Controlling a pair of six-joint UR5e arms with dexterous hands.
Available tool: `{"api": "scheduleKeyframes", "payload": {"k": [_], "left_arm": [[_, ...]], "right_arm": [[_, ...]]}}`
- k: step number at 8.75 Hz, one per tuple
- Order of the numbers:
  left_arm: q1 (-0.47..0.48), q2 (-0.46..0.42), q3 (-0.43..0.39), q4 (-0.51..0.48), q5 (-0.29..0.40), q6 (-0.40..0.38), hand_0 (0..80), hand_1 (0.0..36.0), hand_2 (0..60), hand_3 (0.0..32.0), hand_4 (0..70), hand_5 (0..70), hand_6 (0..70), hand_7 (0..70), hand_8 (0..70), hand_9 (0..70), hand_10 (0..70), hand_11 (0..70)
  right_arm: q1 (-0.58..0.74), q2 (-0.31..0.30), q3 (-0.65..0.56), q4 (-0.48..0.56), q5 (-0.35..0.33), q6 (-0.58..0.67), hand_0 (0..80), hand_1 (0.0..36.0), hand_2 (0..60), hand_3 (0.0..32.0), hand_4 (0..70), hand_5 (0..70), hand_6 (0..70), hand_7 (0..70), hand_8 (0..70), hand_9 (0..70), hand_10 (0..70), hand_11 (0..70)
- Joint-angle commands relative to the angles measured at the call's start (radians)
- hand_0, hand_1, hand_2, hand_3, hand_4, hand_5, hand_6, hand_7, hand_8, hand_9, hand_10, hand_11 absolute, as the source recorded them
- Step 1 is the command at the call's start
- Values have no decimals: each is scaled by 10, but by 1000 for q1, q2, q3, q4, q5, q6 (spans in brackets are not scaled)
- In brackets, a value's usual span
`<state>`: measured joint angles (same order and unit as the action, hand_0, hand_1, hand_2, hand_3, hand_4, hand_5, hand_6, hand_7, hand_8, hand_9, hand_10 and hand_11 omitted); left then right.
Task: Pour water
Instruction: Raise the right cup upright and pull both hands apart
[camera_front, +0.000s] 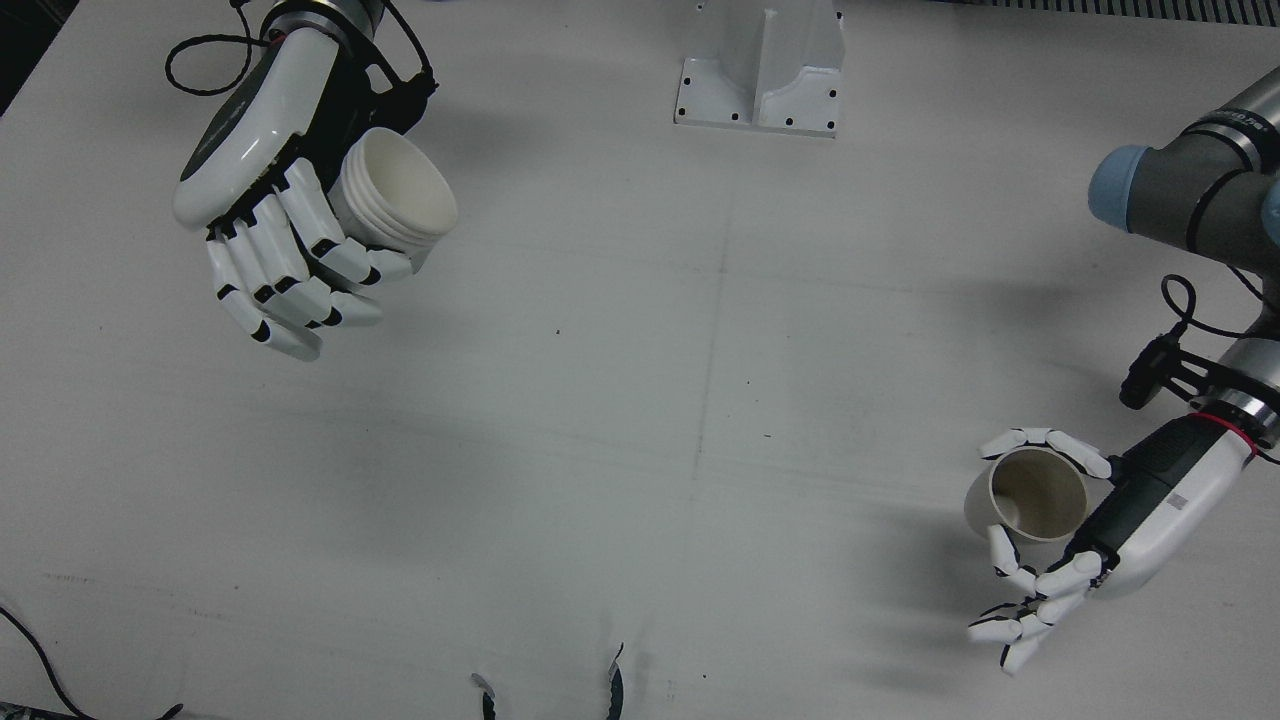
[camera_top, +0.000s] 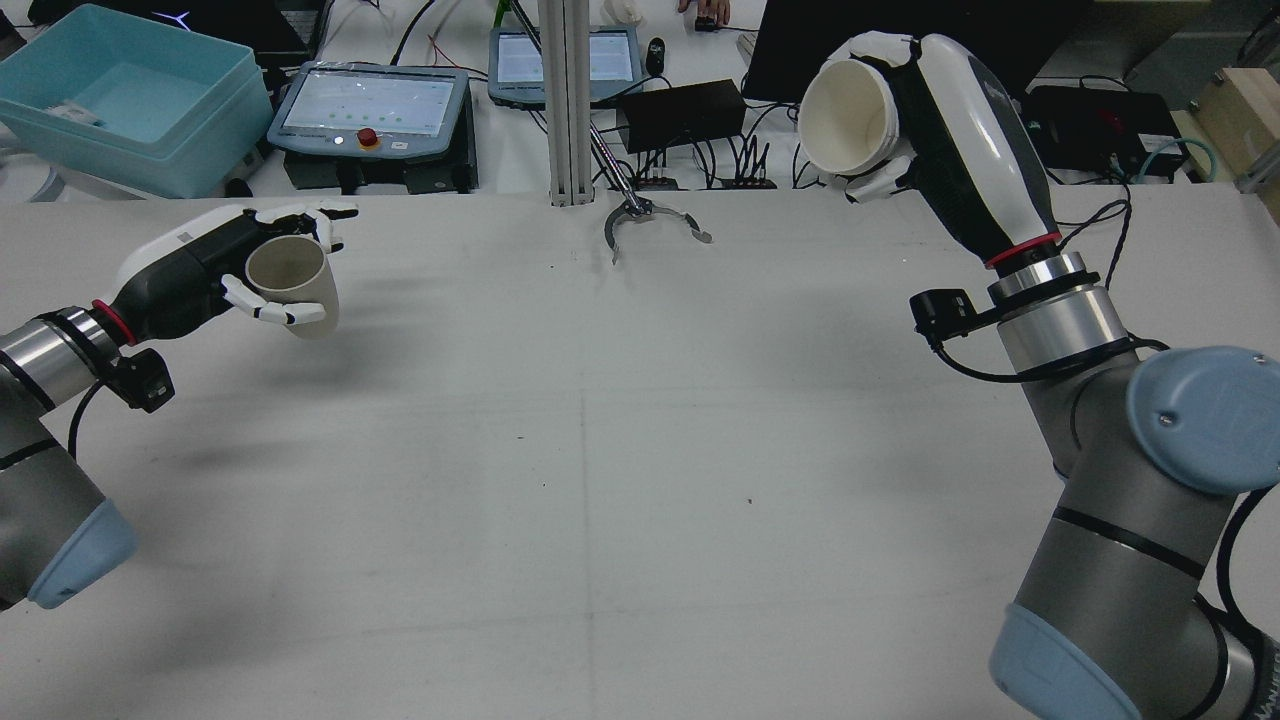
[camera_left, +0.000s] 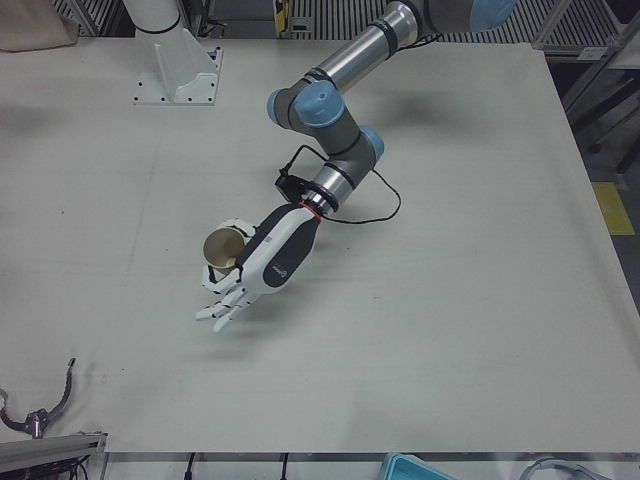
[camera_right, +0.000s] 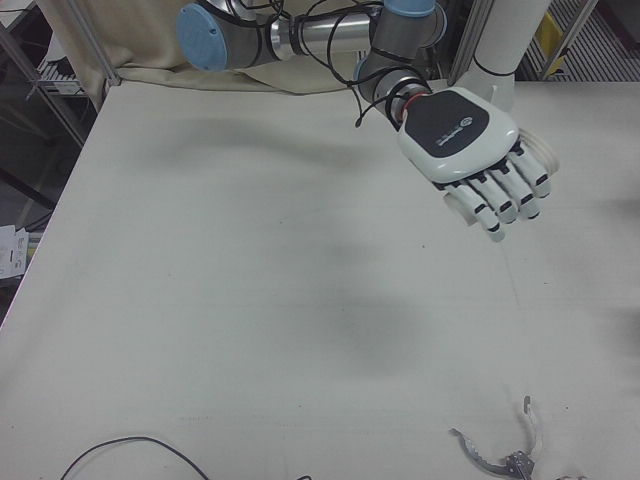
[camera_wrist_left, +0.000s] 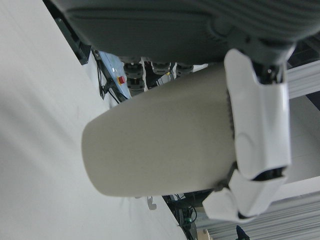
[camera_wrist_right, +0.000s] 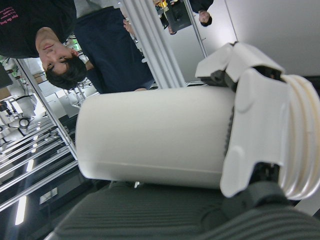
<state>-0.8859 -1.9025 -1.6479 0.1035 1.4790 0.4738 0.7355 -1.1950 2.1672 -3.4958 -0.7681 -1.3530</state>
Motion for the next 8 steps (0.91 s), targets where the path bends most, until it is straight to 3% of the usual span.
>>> {"api": "scheduleKeyframes", "payload": {"k": [1, 3, 5, 7, 8], "left_arm": [[-148, 199, 8, -99, 6, -47, 568, 360, 600, 0, 240, 700, 25, 220, 15, 43, 90, 166], [-267, 325, 75, -218, 6, -66, 563, 360, 600, 0, 244, 700, 33, 222, 16, 44, 91, 166], [-286, 461, 158, -356, -3, -118, 562, 360, 600, 0, 236, 700, 31, 222, 17, 46, 90, 166], [-323, 546, 209, -470, -5, -118, 562, 360, 600, 0, 239, 700, 35, 226, 17, 47, 90, 166], [-323, 563, 224, -491, -5, -115, 559, 360, 600, 0, 234, 700, 30, 222, 16, 45, 88, 163]], "right_arm": [[22, -46, -237, 43, 87, 532, 643, 360, 600, 0, 260, 700, 446, 428, 421, 542, 245, 388], [22, -48, -334, 102, 127, 639, 626, 358, 600, 0, 268, 700, 454, 433, 434, 560, 261, 408], [21, -44, -496, 199, 128, 791, 629, 346, 600, 0, 279, 700, 472, 443, 447, 576, 268, 416], [19, -43, -656, 303, 130, 952, 594, 297, 600, 0, 293, 700, 494, 457, 482, 624, 309, 465], [15, -44, -685, 367, 130, 963, 577, 262, 581, 0, 304, 700, 509, 464, 500, 647, 336, 496]]}}
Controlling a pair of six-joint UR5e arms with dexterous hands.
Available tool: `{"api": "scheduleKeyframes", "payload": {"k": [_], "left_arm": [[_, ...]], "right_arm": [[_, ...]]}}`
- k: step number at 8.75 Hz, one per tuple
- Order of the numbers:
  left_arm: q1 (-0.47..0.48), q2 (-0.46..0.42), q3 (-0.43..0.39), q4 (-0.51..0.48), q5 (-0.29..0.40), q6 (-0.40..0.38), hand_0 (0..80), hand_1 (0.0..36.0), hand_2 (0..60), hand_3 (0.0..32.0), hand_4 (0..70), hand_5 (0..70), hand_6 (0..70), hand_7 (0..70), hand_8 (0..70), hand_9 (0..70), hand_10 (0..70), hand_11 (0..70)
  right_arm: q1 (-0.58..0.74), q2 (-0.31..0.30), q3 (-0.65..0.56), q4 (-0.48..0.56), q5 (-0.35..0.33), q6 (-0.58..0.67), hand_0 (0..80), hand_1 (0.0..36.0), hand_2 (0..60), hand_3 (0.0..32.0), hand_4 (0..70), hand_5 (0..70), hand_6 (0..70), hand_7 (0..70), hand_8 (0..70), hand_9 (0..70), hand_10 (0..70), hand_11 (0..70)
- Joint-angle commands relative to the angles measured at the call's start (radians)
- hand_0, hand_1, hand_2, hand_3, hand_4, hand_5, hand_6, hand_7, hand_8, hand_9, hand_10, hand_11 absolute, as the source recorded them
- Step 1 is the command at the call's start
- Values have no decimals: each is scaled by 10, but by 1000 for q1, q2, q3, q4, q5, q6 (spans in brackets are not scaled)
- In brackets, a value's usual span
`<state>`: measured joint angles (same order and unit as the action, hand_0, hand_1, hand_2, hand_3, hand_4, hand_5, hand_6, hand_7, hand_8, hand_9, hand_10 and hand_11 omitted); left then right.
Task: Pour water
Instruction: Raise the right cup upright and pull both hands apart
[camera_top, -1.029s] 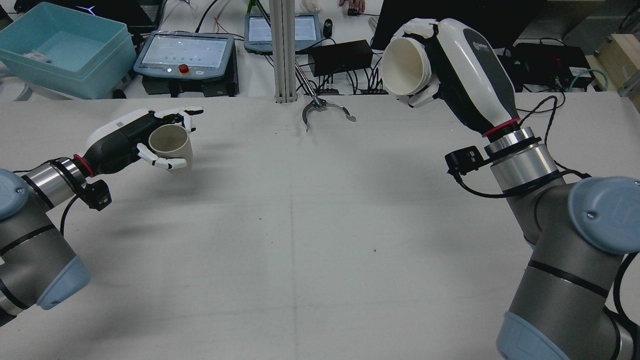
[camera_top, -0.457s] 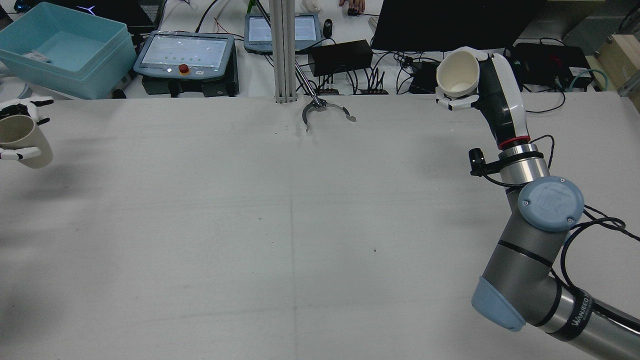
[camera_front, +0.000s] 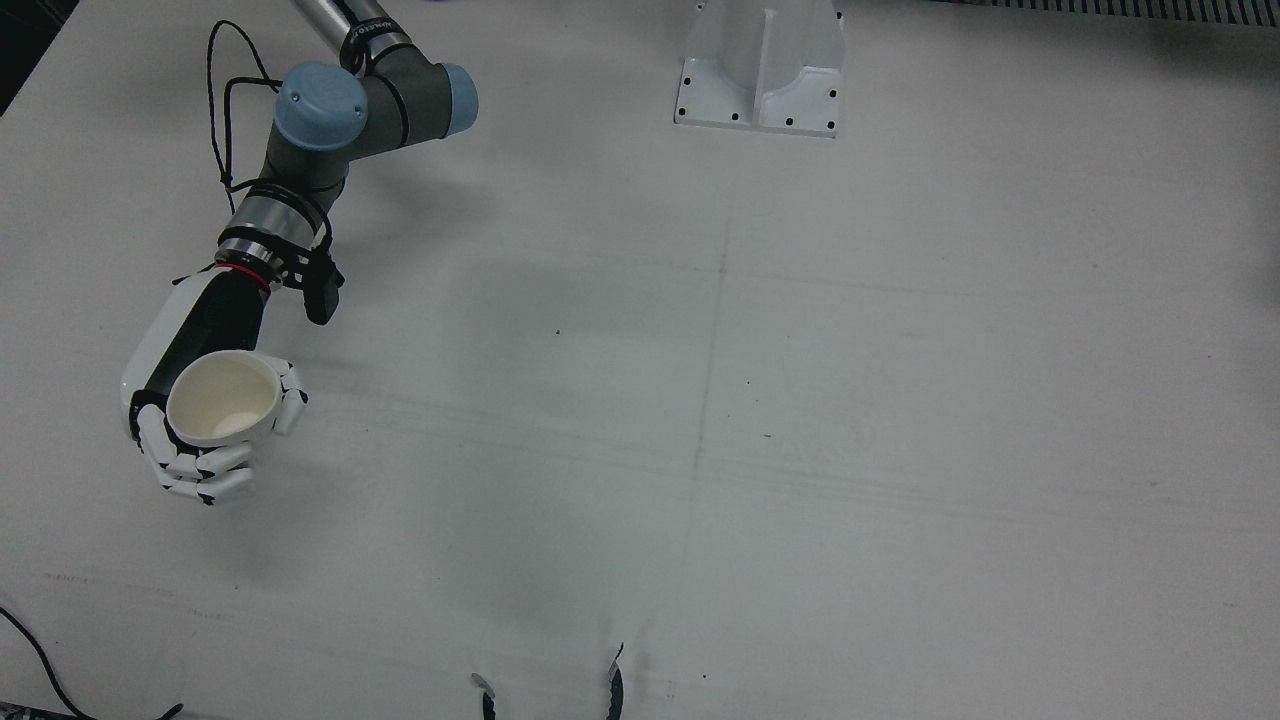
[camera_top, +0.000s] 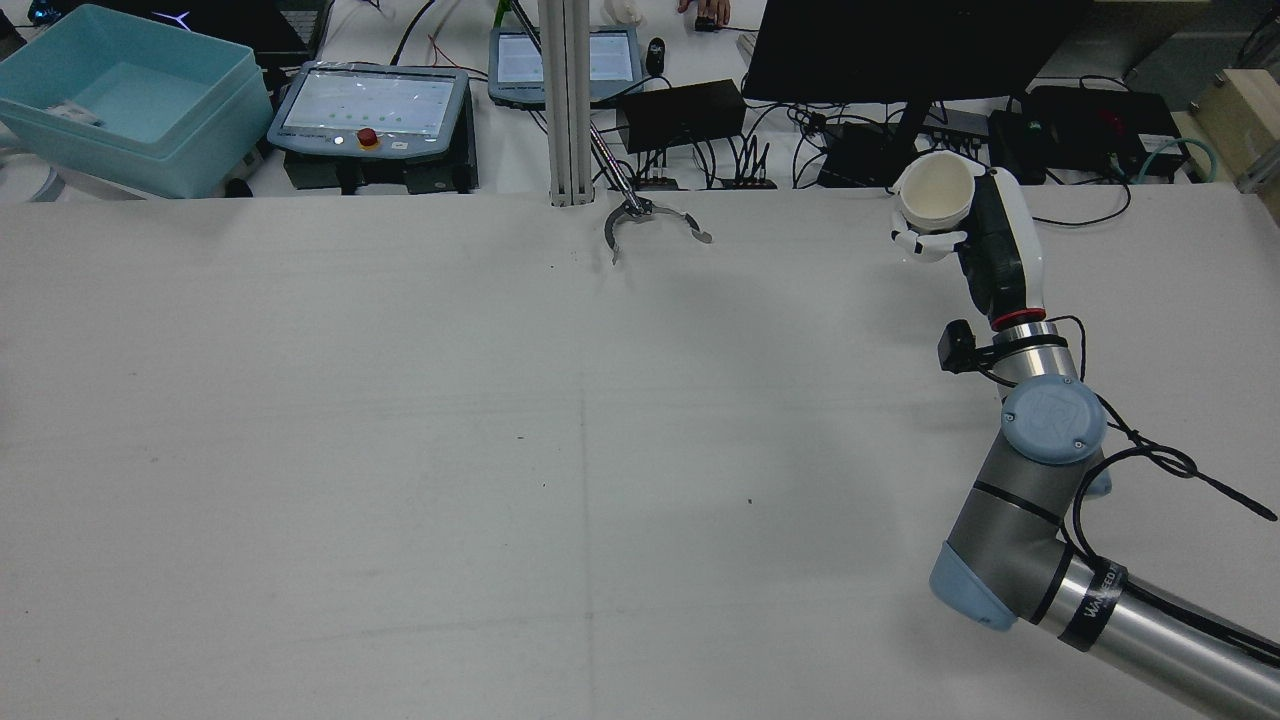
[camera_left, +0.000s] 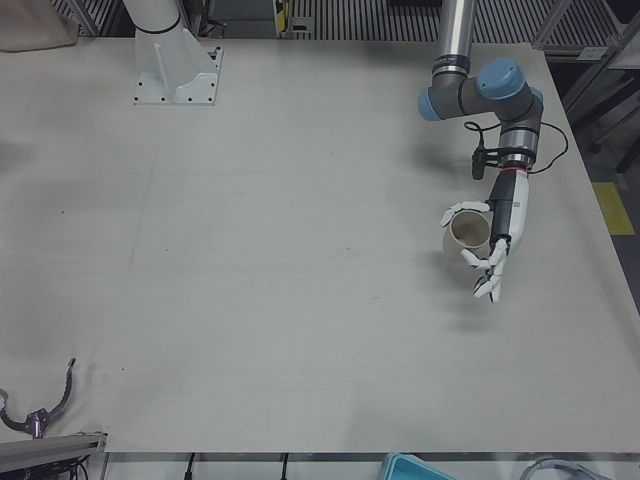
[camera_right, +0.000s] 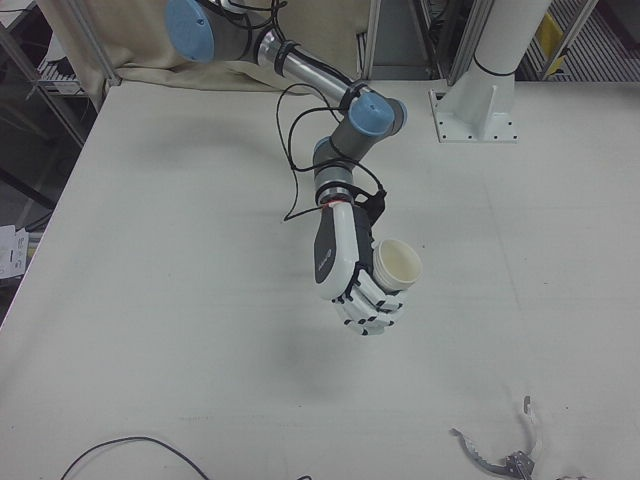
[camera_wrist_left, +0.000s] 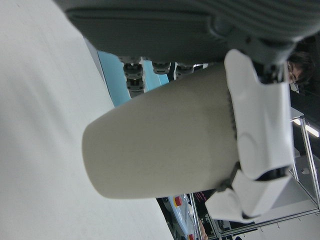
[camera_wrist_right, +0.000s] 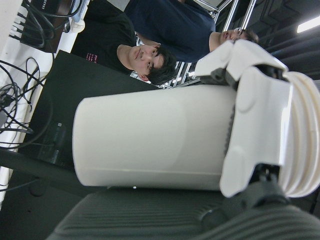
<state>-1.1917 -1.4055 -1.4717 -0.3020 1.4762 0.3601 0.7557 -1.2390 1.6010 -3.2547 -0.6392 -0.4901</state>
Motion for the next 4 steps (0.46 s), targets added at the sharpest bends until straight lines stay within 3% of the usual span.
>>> {"api": "scheduleKeyframes", "payload": {"k": [1, 2, 3, 4], "left_arm": [[-17, 85, 54, -113, -2, 13, 548, 360, 600, 0, 228, 700, 25, 216, 17, 45, 88, 162], [-14, 88, 117, -191, -8, 14, 532, 360, 600, 0, 229, 700, 25, 218, 18, 48, 90, 163], [-14, 83, 158, -236, -34, 17, 528, 360, 600, 0, 237, 700, 27, 220, 18, 49, 90, 163], [-14, 85, 172, -262, -39, 28, 500, 360, 600, 0, 240, 700, 20, 215, 17, 47, 88, 158]], "right_arm": [[-33, 1, -121, 133, 3, 114, 583, 257, 553, 0, 312, 700, 510, 465, 495, 640, 331, 491], [-92, -8, -125, 133, 53, 137, 582, 249, 511, 0, 299, 700, 496, 455, 488, 631, 324, 482], [-134, -39, -125, 133, 97, 149, 581, 251, 516, 0, 292, 700, 484, 447, 480, 623, 317, 472], [-136, -48, -125, 133, 99, 153, 577, 246, 502, 0, 286, 700, 478, 444, 476, 618, 309, 462]]}}
